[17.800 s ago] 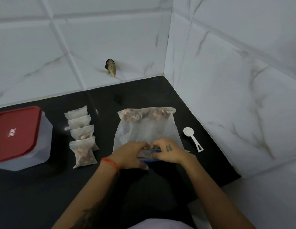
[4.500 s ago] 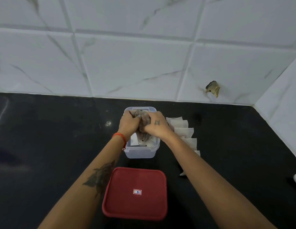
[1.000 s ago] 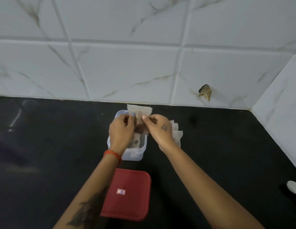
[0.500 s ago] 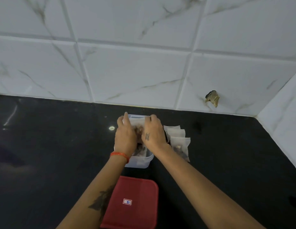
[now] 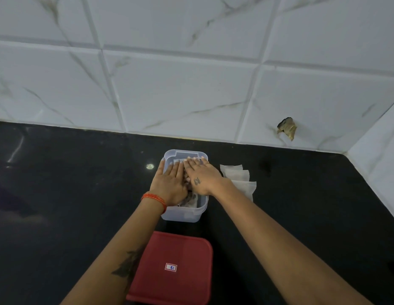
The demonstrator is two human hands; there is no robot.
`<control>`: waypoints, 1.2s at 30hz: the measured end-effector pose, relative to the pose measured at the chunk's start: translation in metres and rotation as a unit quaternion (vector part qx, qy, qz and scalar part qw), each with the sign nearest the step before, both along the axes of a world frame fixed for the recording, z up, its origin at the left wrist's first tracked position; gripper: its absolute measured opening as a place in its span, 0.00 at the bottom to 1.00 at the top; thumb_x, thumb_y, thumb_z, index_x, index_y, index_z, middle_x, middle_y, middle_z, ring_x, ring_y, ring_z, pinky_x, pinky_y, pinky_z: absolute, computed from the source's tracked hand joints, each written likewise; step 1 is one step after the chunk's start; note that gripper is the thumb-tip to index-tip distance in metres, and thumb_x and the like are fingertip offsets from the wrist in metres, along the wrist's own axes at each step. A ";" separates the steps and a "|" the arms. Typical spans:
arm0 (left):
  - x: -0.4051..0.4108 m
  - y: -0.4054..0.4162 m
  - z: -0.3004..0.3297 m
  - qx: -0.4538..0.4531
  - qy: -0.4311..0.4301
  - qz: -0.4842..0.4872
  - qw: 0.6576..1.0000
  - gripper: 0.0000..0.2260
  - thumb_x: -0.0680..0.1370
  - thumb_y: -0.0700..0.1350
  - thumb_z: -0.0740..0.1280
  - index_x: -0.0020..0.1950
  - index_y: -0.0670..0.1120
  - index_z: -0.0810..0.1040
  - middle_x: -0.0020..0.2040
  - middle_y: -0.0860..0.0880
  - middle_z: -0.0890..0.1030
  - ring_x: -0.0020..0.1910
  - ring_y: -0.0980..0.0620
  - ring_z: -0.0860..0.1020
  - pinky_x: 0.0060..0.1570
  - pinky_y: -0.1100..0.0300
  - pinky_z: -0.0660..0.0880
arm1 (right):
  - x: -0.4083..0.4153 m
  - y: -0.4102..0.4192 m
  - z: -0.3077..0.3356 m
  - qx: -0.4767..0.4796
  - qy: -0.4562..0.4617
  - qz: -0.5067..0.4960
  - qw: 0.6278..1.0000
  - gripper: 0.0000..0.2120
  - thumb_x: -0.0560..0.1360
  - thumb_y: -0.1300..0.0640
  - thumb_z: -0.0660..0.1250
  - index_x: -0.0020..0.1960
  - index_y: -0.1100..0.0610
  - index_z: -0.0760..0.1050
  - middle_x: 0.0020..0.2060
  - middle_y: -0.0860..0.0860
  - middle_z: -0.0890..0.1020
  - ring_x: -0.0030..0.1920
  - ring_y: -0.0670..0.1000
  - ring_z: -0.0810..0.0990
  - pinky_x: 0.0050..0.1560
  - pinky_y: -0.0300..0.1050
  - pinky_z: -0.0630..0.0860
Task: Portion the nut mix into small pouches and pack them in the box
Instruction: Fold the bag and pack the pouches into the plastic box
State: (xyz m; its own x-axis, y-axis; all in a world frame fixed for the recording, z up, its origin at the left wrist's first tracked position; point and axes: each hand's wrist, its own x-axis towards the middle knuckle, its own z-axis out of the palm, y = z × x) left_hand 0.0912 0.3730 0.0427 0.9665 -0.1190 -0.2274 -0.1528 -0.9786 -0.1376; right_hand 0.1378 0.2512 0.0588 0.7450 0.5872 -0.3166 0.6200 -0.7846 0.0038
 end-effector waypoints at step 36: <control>-0.039 -0.152 -0.058 -0.541 -0.114 0.182 0.813 0.20 0.76 0.39 0.67 0.67 0.43 0.72 0.59 0.44 0.76 0.58 0.46 0.76 0.60 0.54 0.72 | -0.064 -0.149 -0.070 0.494 -0.009 -0.448 0.745 0.18 0.73 0.58 0.71 0.62 0.57 0.75 0.52 0.50 0.81 0.52 0.48 0.80 0.55 0.41 0.76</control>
State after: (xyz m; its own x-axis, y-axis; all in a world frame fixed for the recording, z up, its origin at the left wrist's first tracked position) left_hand 0.0523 0.2209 -0.0153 0.9848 0.1734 0.0104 0.0825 -0.5194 0.8505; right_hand 0.0742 0.1020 -0.0115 0.9770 -0.2087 -0.0439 -0.1469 -0.5096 -0.8478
